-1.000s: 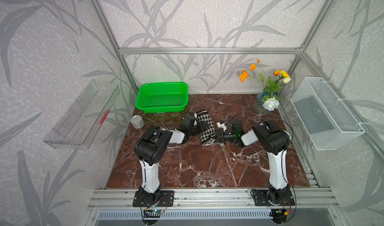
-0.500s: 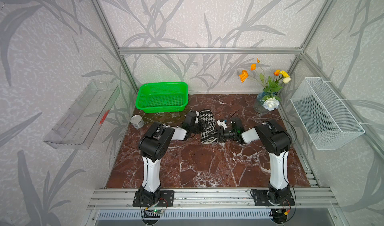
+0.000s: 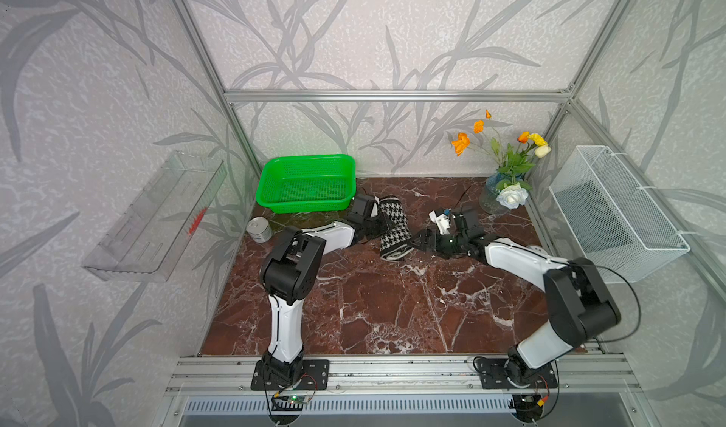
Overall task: Roll up the scarf and place it into the basket
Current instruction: Pick up the scarf at the center of the board.
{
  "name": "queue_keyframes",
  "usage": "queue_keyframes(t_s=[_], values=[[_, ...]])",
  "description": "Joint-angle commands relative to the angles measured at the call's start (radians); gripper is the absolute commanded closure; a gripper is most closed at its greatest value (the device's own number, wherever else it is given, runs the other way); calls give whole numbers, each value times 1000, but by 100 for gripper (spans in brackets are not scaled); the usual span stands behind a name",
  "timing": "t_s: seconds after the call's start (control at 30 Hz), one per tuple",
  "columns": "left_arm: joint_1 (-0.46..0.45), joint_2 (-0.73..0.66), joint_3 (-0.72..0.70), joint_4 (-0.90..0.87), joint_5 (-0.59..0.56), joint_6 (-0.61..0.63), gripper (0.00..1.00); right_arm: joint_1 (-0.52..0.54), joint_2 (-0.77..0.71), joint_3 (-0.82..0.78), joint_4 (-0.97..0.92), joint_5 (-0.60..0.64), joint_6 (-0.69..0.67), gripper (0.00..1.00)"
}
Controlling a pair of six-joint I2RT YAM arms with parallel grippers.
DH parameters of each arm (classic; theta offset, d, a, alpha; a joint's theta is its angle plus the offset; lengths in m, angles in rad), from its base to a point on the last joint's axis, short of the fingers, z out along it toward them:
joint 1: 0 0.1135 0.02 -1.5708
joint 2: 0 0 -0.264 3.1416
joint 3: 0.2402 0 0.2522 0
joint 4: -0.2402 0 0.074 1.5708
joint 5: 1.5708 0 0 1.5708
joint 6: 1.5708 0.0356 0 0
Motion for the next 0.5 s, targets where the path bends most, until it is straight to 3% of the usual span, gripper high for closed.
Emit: queue_keyframes(t_s=[0.0, 0.27, 0.47], values=[[69, -21, 157, 11, 64, 29, 100, -1, -133, -42, -186, 173, -135, 1], [291, 98, 473, 93, 122, -73, 100, -1, -378, -129, -235, 281, -221, 1], [446, 211, 535, 292, 92, -225, 100, -1, -408, -108, -244, 297, -239, 1]])
